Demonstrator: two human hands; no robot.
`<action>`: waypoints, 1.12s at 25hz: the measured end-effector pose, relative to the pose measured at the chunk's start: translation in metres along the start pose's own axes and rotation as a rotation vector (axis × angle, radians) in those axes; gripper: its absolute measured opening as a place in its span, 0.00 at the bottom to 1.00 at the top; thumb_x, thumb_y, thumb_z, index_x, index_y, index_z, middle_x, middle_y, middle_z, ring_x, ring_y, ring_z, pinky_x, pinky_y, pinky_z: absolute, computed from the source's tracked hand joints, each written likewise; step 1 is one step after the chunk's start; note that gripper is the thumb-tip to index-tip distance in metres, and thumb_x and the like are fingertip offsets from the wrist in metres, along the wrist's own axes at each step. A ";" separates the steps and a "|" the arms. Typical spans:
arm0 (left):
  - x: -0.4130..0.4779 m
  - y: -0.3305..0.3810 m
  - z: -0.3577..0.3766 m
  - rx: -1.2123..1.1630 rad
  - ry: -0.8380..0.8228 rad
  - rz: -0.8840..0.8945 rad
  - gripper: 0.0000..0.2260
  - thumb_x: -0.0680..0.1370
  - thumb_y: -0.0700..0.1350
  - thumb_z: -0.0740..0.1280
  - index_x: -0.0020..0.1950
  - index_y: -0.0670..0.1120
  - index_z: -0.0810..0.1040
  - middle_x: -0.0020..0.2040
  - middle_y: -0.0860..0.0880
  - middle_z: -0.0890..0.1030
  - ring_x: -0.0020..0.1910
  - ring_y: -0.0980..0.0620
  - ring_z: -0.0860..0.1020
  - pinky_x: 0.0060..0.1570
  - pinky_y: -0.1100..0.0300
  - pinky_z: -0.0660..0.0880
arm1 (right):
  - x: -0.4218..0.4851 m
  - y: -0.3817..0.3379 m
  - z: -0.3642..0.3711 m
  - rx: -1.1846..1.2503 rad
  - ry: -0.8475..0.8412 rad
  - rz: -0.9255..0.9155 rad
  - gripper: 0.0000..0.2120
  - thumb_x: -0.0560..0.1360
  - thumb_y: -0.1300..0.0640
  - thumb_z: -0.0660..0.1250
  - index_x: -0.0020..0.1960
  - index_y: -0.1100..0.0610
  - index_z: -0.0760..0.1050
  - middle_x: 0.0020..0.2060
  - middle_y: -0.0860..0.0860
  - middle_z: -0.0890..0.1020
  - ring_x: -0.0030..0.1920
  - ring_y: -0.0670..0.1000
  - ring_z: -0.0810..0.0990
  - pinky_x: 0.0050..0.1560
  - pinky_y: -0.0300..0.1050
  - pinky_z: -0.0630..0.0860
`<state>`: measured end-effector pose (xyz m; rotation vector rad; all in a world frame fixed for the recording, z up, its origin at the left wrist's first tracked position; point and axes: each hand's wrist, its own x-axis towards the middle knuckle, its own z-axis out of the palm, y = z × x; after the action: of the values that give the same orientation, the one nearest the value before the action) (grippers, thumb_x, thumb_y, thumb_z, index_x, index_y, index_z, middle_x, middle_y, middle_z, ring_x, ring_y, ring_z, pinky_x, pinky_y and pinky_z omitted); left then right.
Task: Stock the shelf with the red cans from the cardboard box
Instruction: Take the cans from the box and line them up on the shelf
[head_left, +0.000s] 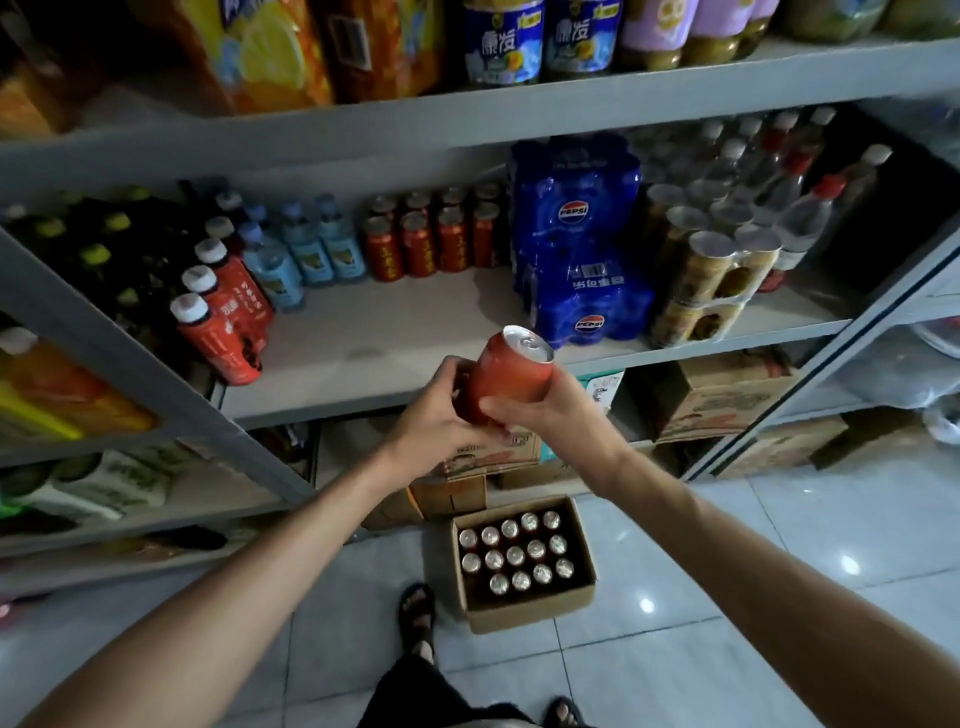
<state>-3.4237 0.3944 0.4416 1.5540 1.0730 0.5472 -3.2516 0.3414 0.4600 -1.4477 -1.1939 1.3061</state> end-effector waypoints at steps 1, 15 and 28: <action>0.010 -0.006 -0.008 0.013 0.023 0.039 0.34 0.59 0.48 0.81 0.61 0.51 0.70 0.56 0.52 0.80 0.56 0.55 0.79 0.54 0.60 0.78 | 0.012 0.002 0.012 -0.008 0.049 -0.003 0.34 0.65 0.50 0.79 0.67 0.52 0.70 0.54 0.47 0.82 0.55 0.45 0.81 0.61 0.50 0.77; 0.144 -0.107 -0.159 0.679 -0.107 -0.254 0.46 0.66 0.53 0.79 0.78 0.48 0.59 0.76 0.45 0.66 0.75 0.44 0.64 0.72 0.46 0.64 | 0.199 0.041 0.082 -0.034 0.176 0.035 0.33 0.68 0.58 0.77 0.69 0.54 0.68 0.61 0.49 0.78 0.58 0.46 0.76 0.60 0.43 0.71; 0.178 -0.148 -0.201 1.127 -0.432 -0.421 0.62 0.61 0.66 0.76 0.80 0.51 0.37 0.80 0.38 0.38 0.78 0.33 0.38 0.75 0.36 0.47 | 0.374 0.073 0.117 -0.171 0.075 -0.114 0.39 0.66 0.63 0.77 0.73 0.58 0.63 0.67 0.55 0.75 0.67 0.54 0.72 0.69 0.47 0.67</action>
<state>-3.5511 0.6472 0.3225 2.1313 1.3809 -0.8079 -3.3558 0.6911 0.2990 -1.5124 -1.3443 1.0852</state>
